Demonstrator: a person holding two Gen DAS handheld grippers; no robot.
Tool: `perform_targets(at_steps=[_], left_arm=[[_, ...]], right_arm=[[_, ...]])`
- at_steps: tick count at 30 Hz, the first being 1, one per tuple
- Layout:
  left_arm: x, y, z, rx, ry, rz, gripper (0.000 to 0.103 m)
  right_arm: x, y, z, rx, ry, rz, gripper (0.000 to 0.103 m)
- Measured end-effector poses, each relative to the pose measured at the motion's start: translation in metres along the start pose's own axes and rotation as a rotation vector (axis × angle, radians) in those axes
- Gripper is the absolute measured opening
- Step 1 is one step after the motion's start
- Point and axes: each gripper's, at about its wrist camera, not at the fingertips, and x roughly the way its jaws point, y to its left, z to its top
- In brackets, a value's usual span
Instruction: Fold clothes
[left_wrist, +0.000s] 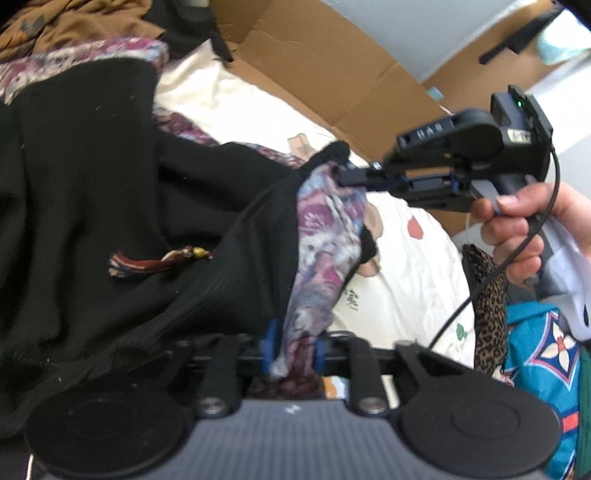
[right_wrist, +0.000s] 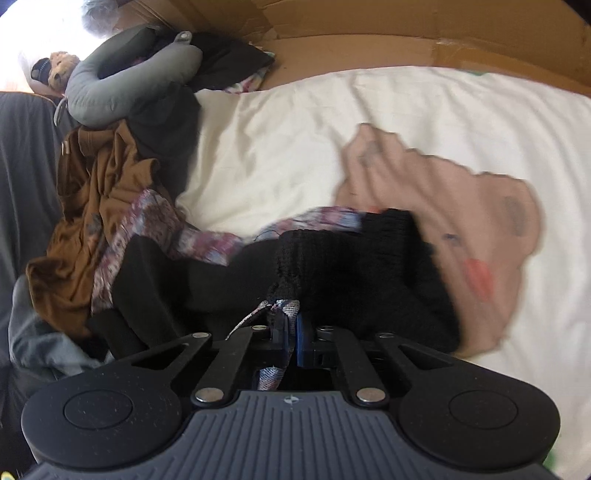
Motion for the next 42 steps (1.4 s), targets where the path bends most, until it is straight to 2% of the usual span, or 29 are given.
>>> perform_targets(at_steps=[2,6,11,14,20,25,30,34,42], left_arm=[[-0.003,-0.007,0.0,0.019,-0.002,-0.005,0.039],[-0.012,-0.018,0.003,0.053,-0.011,-0.016,0.041],[-0.033,-0.028,0.011,0.098,-0.038,-0.019,0.043],[-0.039,-0.023,0.021,0.087,-0.05,0.028,0.053],[-0.039,-0.009,0.026,0.074,-0.006,0.203,0.053],[-0.031,0.006,0.026,0.011,0.037,0.349,0.053],[-0.028,0.003,0.03,-0.002,0.057,0.377,0.053],[-0.023,-0.007,0.04,0.028,0.062,0.389,0.053],[-0.005,-0.015,0.064,0.031,0.042,0.418,0.053]], right_arm=[[-0.013,-0.011,-0.004,-0.023,0.022,-0.007,0.001],[-0.036,-0.035,-0.017,-0.046,0.05,-0.003,0.001],[-0.061,-0.079,-0.042,0.047,0.025,0.01,0.0],[-0.07,-0.107,-0.065,0.11,0.003,0.032,0.0],[-0.078,-0.158,-0.12,0.213,-0.037,0.057,0.0],[-0.094,-0.185,-0.162,0.273,-0.142,0.05,0.0],[-0.096,-0.215,-0.193,0.358,-0.211,0.083,0.0],[-0.093,-0.235,-0.207,0.409,-0.235,0.104,0.0],[-0.111,-0.269,-0.209,0.451,-0.303,0.082,0.0]])
